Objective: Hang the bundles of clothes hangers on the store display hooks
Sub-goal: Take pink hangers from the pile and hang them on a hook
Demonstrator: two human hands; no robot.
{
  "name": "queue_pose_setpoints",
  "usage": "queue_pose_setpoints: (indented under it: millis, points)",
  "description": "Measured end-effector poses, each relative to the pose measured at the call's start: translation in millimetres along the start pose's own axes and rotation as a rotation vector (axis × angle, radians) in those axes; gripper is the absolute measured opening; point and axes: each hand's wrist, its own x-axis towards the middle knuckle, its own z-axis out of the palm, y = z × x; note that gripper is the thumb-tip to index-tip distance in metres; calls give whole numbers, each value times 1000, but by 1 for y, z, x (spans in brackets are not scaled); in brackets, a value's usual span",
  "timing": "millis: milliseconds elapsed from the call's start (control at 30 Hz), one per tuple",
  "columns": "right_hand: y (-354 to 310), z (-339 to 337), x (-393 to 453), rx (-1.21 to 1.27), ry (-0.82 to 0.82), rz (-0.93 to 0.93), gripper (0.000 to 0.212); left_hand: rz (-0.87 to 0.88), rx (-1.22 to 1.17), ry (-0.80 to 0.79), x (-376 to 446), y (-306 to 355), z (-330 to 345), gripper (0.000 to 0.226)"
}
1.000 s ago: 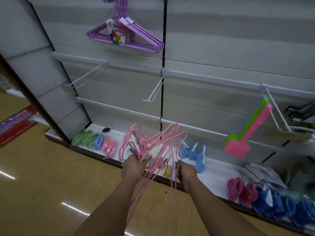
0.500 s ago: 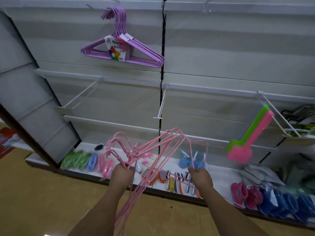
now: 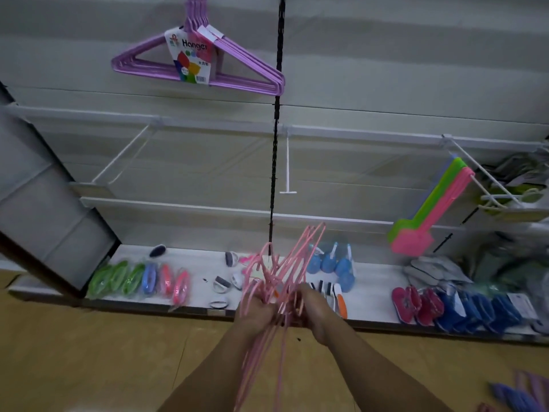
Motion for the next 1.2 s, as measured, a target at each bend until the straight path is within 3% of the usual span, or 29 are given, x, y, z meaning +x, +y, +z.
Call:
queue_pose_setpoints:
  millis: [133, 267, 500, 633, 700, 867, 1033, 1200]
  points:
    - [-17, 6, -1, 39, 32, 20, 33, 129, 6, -154, -11, 0, 4, 14]
    - [-23, 13, -3, 265, 59, 69, 29, 200, 163, -226, 4, -9, 3, 26]
    - [-45, 32, -4, 323, 51, 143, 31, 159, 145, -66, -18, 16, -13, 14]
    - [-52, 22, -7, 317, -57, 173, 36, 233, 403, -22, -18, 18, -17, 1]
    - [-56, 13, -10, 276, -145, 171, 38, 243, 449, -8, -17, 20, -16, 8]
    - [-51, -18, -10, 56, -194, 134, 33, 182, 320, 68, -18, 23, -14, 3]
    - [-32, -30, -1, -164, -102, 102, 27, 81, -83, 28, -25, 41, -14, 23]
    - [-8, -48, 14, -279, 93, 66, 13, 2, -136, 26, -17, 43, -31, 12]
